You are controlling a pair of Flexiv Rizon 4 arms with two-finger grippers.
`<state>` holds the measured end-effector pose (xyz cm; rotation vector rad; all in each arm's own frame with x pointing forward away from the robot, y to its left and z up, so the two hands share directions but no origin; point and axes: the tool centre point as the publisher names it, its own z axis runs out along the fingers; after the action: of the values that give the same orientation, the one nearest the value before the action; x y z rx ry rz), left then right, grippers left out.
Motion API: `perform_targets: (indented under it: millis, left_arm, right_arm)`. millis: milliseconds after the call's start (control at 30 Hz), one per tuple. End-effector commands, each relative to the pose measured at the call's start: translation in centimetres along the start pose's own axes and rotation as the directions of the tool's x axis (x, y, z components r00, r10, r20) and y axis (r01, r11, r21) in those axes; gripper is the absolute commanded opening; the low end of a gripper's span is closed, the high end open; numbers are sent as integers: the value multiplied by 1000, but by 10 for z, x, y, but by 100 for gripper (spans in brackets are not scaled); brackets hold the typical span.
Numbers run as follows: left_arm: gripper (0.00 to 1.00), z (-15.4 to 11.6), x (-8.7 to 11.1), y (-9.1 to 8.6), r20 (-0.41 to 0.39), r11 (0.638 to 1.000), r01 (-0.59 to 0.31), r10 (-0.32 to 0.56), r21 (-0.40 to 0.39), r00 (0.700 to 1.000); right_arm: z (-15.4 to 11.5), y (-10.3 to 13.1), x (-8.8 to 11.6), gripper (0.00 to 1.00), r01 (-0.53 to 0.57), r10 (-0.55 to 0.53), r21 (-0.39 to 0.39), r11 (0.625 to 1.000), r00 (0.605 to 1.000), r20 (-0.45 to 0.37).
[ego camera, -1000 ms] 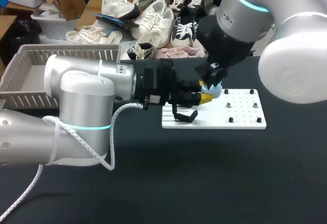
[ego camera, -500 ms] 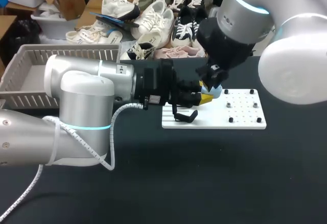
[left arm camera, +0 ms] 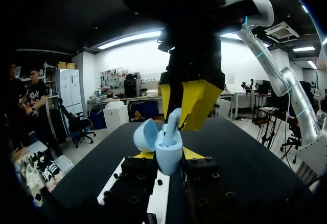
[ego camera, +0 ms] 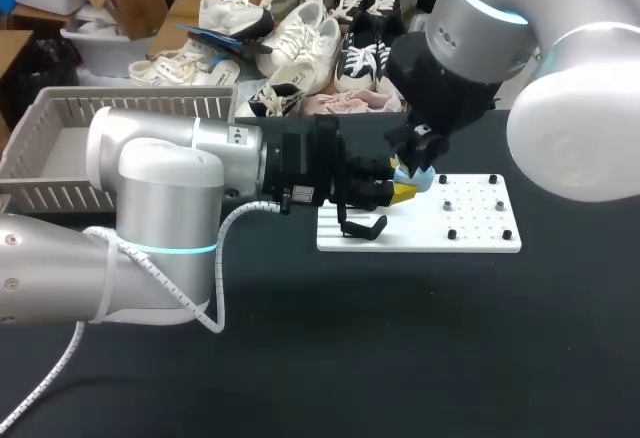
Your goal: Pick up each earbud case from the left stands, insert the matching earbuds, close the lid, and place the case in the box.
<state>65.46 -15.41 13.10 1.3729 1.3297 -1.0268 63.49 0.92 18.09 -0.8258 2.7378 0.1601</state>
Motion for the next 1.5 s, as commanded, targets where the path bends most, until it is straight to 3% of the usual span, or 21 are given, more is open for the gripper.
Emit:
perform_targets:
  millis: [33, 1500]
  left_arm:
    - [0, 1, 0, -1, 1, 1000, -1, 1, -8, 1000]
    - [0, 1, 0, -1, 1, 1000, -1, 1, -8, 1000]
  right_arm:
    - [2, 1, 1, 0, -5, 5, 6, 1000, 1000, -2]
    - [10, 3, -6, 0, 10, -10, -1, 1000, 1000, -19]
